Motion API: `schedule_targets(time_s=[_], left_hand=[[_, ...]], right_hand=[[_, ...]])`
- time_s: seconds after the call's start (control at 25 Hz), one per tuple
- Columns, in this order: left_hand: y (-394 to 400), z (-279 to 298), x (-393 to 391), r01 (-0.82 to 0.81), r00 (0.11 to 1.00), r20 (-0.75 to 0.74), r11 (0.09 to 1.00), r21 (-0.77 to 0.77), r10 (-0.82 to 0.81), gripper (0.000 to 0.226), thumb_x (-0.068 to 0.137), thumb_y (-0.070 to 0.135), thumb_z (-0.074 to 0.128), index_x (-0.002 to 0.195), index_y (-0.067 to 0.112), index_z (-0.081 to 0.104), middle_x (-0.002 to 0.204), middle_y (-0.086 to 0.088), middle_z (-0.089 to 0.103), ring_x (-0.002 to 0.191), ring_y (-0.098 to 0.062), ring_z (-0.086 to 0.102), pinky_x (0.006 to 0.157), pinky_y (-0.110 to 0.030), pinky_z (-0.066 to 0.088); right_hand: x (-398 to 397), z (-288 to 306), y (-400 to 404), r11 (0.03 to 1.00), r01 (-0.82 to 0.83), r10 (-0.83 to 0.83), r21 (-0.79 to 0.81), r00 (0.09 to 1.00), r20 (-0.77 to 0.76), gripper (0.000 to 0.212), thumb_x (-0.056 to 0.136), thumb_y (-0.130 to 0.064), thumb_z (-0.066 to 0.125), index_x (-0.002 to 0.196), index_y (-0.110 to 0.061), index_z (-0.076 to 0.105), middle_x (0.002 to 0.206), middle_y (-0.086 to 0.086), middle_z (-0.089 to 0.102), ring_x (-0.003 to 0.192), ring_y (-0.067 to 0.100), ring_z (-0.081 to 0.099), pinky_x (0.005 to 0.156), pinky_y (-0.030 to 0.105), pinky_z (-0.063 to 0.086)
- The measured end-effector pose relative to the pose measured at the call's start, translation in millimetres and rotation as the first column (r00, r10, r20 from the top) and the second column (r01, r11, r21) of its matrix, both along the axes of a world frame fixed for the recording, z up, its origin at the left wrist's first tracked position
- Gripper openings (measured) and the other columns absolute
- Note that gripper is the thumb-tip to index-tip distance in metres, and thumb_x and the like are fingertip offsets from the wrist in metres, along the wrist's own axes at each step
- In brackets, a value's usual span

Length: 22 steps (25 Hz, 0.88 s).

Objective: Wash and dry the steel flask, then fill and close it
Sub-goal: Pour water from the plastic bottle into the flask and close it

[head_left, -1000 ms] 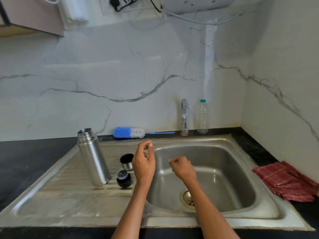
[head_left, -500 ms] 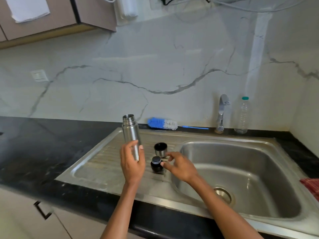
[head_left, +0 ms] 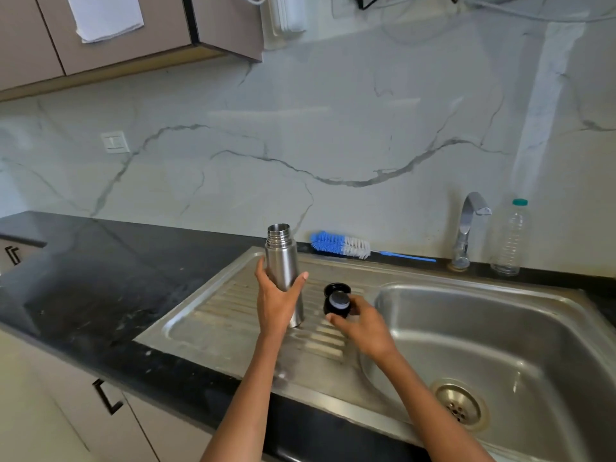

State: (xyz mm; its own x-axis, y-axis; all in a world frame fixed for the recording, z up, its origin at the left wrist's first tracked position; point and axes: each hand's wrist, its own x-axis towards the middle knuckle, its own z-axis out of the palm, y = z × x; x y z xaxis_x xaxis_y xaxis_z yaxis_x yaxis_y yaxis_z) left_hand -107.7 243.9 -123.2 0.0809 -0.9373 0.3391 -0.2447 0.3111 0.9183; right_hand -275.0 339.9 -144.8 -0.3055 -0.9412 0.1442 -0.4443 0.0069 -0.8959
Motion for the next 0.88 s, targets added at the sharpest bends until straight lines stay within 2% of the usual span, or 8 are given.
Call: schedule_targets(time_s=[0.12, 0.24, 0.32, 0.44, 0.52, 0.6, 0.76, 0.88], left_hand=[[-4.0, -0.7, -6.2, -0.020, 0.999, -0.034, 1.000, -0.012, 0.020, 0.097, 0.076, 0.050, 0.085, 0.151, 0.034, 0.025, 0.127, 0.003, 0.059, 0.104, -0.021, 0.066, 0.082, -0.038, 0.056], [-1.3, -1.3, -10.1, -0.041, 0.995, -0.092, 0.998, -0.052, 0.036, 0.091, 0.079, 0.043, 0.084, 0.152, 0.032, 0.030, 0.125, 0.004, 0.060, 0.100, -0.017, 0.065, 0.069, -0.022, 0.048], [-0.1, -0.6, -13.0, -0.030, 0.995, -0.100, 0.997, -0.069, 0.023, 0.091, 0.079, 0.045, 0.084, 0.152, 0.035, 0.030, 0.127, 0.004, 0.059, 0.102, -0.015, 0.064, 0.075, -0.029, 0.054], [3.7, -0.8, -13.8, -0.026, 0.999, -0.032, 0.993, -0.118, 0.023, 0.091, 0.077, 0.052, 0.083, 0.151, 0.040, 0.031, 0.134, 0.007, 0.058, 0.109, -0.016, 0.063, 0.090, -0.046, 0.058], [7.8, 0.3, -14.1, -0.012, 0.999, 0.036, 0.988, -0.156, 0.018, 0.093, 0.076, 0.055, 0.083, 0.151, 0.041, 0.031, 0.138, 0.007, 0.057, 0.114, -0.018, 0.061, 0.091, -0.049, 0.057], [14.4, 1.0, -13.5, 0.007, 0.990, 0.136, 0.975, -0.222, 0.024, 0.094, 0.074, 0.056, 0.084, 0.151, 0.039, 0.033, 0.137, 0.004, 0.057, 0.114, -0.020, 0.060, 0.090, -0.050, 0.056], [28.4, 4.0, -17.0, 0.090, 0.964, 0.264, 0.942, -0.324, -0.001, 0.093, 0.072, 0.051, 0.087, 0.151, 0.031, 0.041, 0.129, 0.001, 0.061, 0.104, -0.016, 0.059, 0.086, -0.045, 0.056], [35.9, 5.1, -23.2, 0.157, 0.959, 0.275, 0.942, -0.295, -0.073, 0.092, 0.071, 0.056, 0.086, 0.149, 0.033, 0.042, 0.130, 0.005, 0.061, 0.104, -0.012, 0.058, 0.085, -0.039, 0.056]], right_hand=[[-15.3, 6.1, 5.3, 0.991, 0.048, 0.002, -0.123, 0.926, 0.379, 0.046, 0.086, -0.023, 0.081, 0.128, -0.023, 0.061, 0.119, -0.002, 0.070, 0.109, 0.013, 0.068, 0.088, 0.025, 0.051], [-22.6, 11.1, 9.0, 0.986, 0.065, 0.020, -0.152, 0.868, 0.497, 0.040, 0.090, -0.024, 0.077, 0.127, -0.025, 0.063, 0.122, 0.000, 0.070, 0.110, 0.014, 0.068, 0.081, 0.024, 0.052], [-25.1, 15.7, 7.8, 0.982, 0.045, 0.053, -0.182, 0.866, 0.497, 0.043, 0.091, -0.022, 0.076, 0.131, -0.024, 0.060, 0.125, 0.001, 0.069, 0.112, 0.017, 0.068, 0.084, 0.026, 0.055], [-23.0, 37.3, 2.5, 0.968, 0.044, 0.073, -0.246, 0.890, 0.449, 0.061, 0.087, -0.019, 0.080, 0.138, -0.026, 0.047, 0.125, -0.002, 0.066, 0.111, 0.015, 0.066, 0.092, 0.029, 0.054], [-24.0, 66.6, 0.1, 0.957, 0.040, 0.082, -0.287, 0.913, 0.399, 0.059, 0.083, -0.018, 0.083, 0.130, -0.024, 0.048, 0.122, 0.001, 0.066, 0.105, 0.012, 0.066, 0.084, 0.022, 0.053], [-33.3, 99.3, -0.1, 0.933, 0.022, 0.086, -0.358, 0.955, 0.285, 0.053, 0.084, -0.024, 0.082, 0.129, -0.028, 0.054, 0.123, 0.001, 0.065, 0.101, 0.009, 0.067, 0.081, 0.019, 0.054], [-63.4, 149.7, 13.7, 0.906, -0.166, 0.170, -0.390, 0.985, -0.023, 0.056, 0.094, -0.027, 0.073, 0.141, -0.047, 0.052, 0.137, -0.006, 0.055, 0.112, 0.013, 0.065, 0.096, 0.026, 0.054], [-79.5, 168.8, 24.1, 0.934, -0.235, 0.174, -0.269, 0.957, -0.231, 0.057, 0.091, -0.018, 0.077, 0.138, -0.036, 0.051, 0.133, -0.004, 0.053, 0.105, 0.016, 0.065, 0.091, 0.032, 0.055]])
